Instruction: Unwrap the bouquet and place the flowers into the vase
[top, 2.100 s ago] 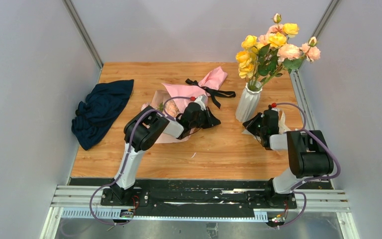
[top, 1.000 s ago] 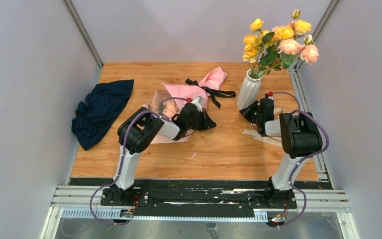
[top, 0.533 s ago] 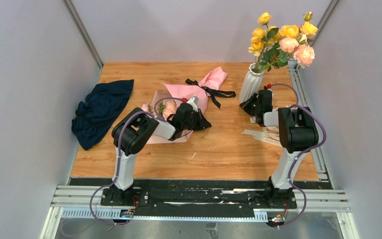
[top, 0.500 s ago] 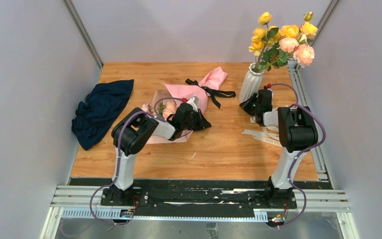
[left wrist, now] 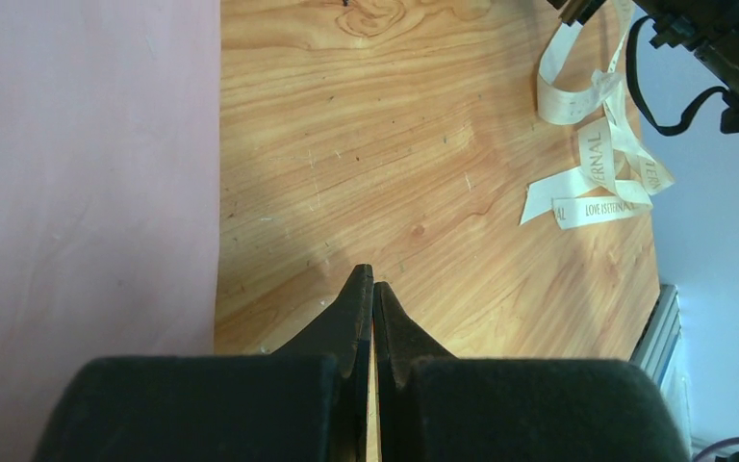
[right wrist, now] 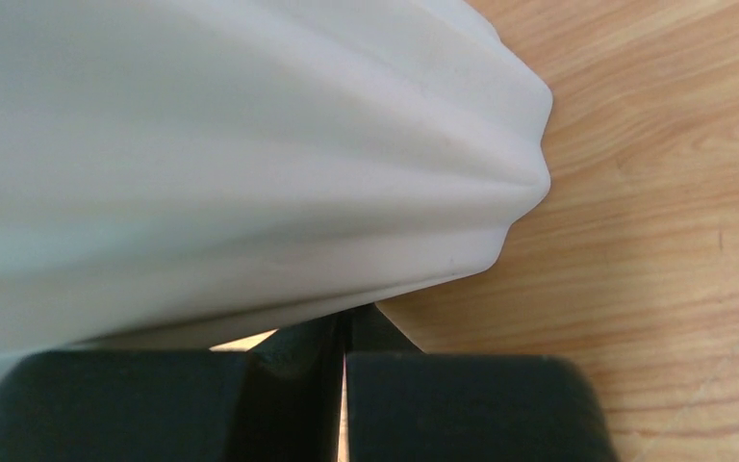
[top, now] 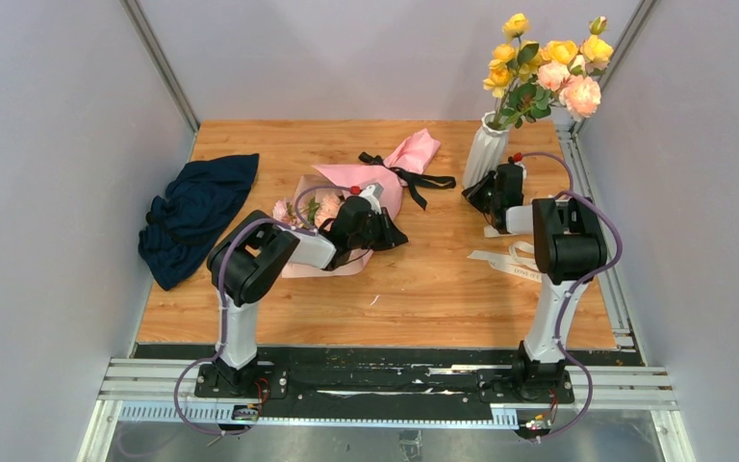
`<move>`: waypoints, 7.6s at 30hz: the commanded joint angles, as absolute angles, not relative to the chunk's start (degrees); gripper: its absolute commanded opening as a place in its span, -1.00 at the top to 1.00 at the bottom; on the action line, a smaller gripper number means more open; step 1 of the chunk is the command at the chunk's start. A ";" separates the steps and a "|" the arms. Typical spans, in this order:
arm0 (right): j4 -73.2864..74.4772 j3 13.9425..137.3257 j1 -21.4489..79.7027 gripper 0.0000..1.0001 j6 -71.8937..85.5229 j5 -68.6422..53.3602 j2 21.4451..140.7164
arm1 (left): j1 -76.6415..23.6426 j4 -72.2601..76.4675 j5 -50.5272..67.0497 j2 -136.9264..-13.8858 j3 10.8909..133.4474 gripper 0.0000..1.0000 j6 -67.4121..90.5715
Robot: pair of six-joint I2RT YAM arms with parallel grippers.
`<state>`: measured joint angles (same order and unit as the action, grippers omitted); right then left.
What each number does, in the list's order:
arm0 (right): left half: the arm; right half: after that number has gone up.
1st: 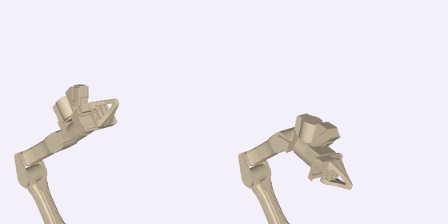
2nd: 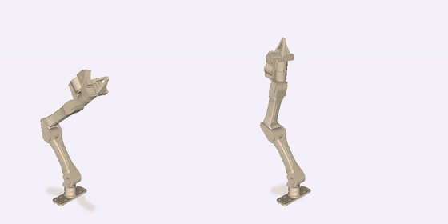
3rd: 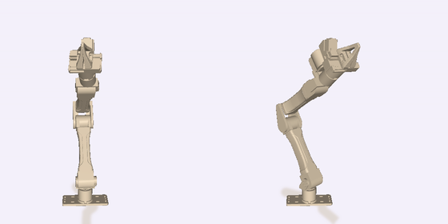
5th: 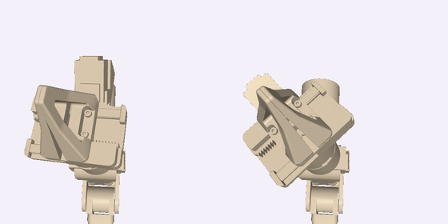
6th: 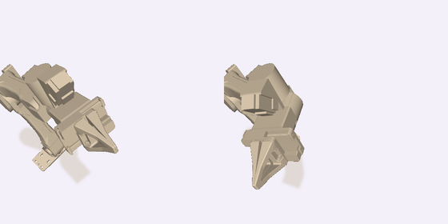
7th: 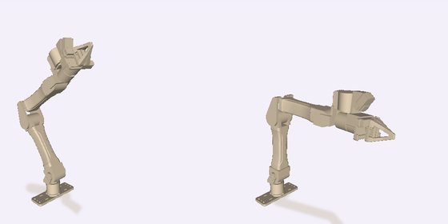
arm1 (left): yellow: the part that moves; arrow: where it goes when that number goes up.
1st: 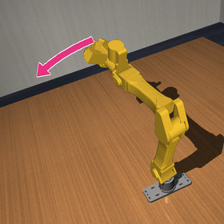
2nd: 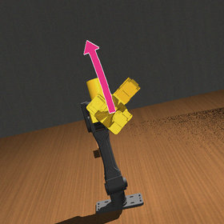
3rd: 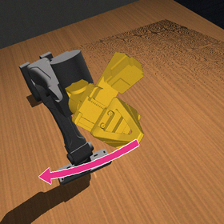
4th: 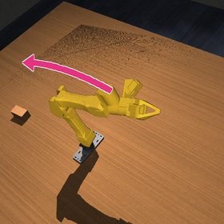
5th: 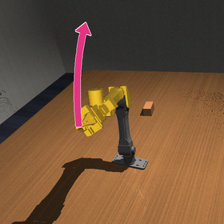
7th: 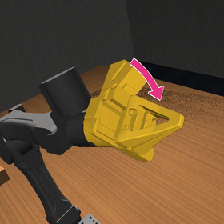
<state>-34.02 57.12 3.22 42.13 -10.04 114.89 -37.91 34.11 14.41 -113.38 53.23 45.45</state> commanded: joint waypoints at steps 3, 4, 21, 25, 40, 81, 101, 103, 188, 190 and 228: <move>-29.86 59.56 2.45 1.00 41.42 -7.98 118.31 | -36.94 33.86 15.15 -111.88 52.60 1.00 44.67; -29.69 60.01 2.32 1.00 41.48 -8.00 118.57 | -36.80 33.88 15.38 -111.96 52.60 1.00 44.91; -30.83 61.87 1.22 1.00 42.22 -9.90 120.91 | -36.04 33.84 16.18 -111.24 52.50 1.00 44.51; -32.18 58.70 2.15 1.00 42.28 -9.68 118.39 | -36.04 33.14 14.77 -109.68 51.28 1.00 43.18; -30.86 52.17 18.10 0.85 37.90 -2.97 109.27 | -34.37 18.99 3.81 -101.05 50.78 -0.70 34.59; -7.91 97.53 23.33 -0.14 31.63 3.80 131.68 | -10.32 12.66 9.22 -93.39 47.72 -0.74 35.12; -9.42 108.55 21.01 1.00 36.70 -3.26 142.68 | -13.35 12.23 8.14 -93.20 45.96 -0.74 34.67; -12.58 103.01 21.01 1.00 36.04 -3.34 138.71 | -13.51 12.22 7.88 -93.69 46.05 -0.74 34.80; -36.28 47.71 29.01 1.00 39.90 6.69 108.27 | -15.12 10.16 -7.05 -92.47 37.60 -0.73 32.45; -37.90 43.35 30.76 1.00 39.77 8.32 105.22 | -15.03 9.79 -6.94 -94.18 39.69 -0.73 32.26; -25.01 41.25 38.23 -0.08 26.53 17.16 77.77 | -15.09 6.14 -1.15 -90.89 42.10 -0.75 31.40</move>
